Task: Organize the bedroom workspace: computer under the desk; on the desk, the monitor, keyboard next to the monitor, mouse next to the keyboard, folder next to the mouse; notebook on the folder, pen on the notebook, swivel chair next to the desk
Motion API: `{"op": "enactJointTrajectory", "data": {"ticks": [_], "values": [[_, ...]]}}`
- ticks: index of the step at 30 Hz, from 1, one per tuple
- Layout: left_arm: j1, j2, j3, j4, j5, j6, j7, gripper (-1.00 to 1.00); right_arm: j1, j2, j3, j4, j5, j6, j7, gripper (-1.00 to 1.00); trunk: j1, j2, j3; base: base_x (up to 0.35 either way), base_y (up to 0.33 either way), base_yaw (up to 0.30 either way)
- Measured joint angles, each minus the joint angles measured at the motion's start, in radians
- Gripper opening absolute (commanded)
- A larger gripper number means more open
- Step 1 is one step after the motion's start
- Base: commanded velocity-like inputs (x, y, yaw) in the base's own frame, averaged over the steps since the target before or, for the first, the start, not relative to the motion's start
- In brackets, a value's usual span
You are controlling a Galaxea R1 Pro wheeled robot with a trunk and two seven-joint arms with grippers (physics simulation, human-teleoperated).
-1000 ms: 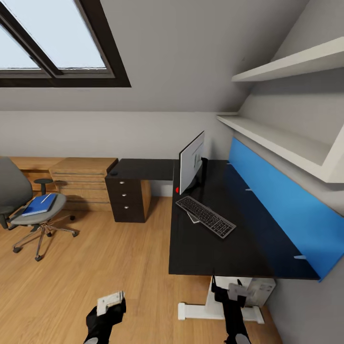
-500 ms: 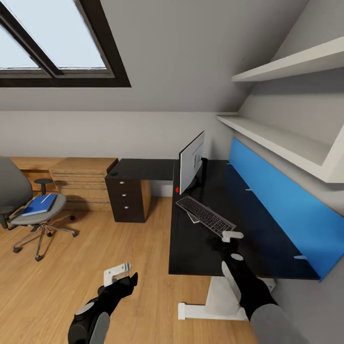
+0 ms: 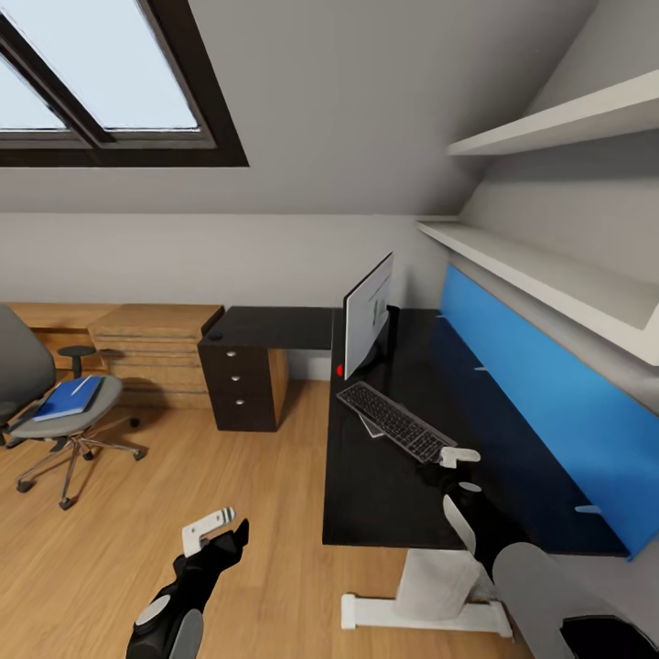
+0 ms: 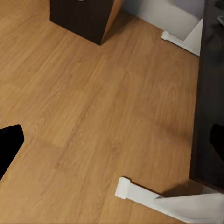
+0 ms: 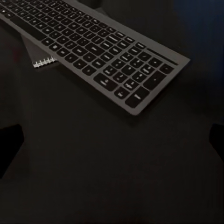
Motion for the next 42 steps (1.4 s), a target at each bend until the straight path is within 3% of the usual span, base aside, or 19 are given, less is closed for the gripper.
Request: {"op": "enactJointTrajectory", "data": {"ticks": [28, 34, 36, 42], "values": [[0.000, 0.000, 0.000, 0.008, -0.002, -0.011, 0.003, 1.00, -0.001, -0.008, 0.003, -0.028, 0.000, -0.015, -0.001, 1.00, 0.000, 0.000, 0.000, 0.315, -0.012, 0.026], [0.000, 0.002, 0.001, 0.003, -0.004, -0.012, 0.003, 1.00, 0.000, -0.007, 0.004, -0.028, 0.000, -0.055, -0.002, 1.00, 0.000, 0.000, 0.000, 0.112, -0.033, 0.148], [0.000, 0.007, 0.000, 0.001, -0.027, -0.011, 0.003, 1.00, 0.000, -0.006, 0.003, -0.029, 0.000, -0.062, -0.002, 1.00, 0.001, 0.000, 0.000, 0.007, -0.002, 0.011], [0.000, 0.008, 0.000, 0.000, -0.041, -0.011, 0.002, 1.00, 0.000, -0.007, 0.002, -0.032, 0.000, -0.064, -0.002, 1.00, 0.001, 0.000, 0.000, 0.002, -0.001, 0.003]]}}
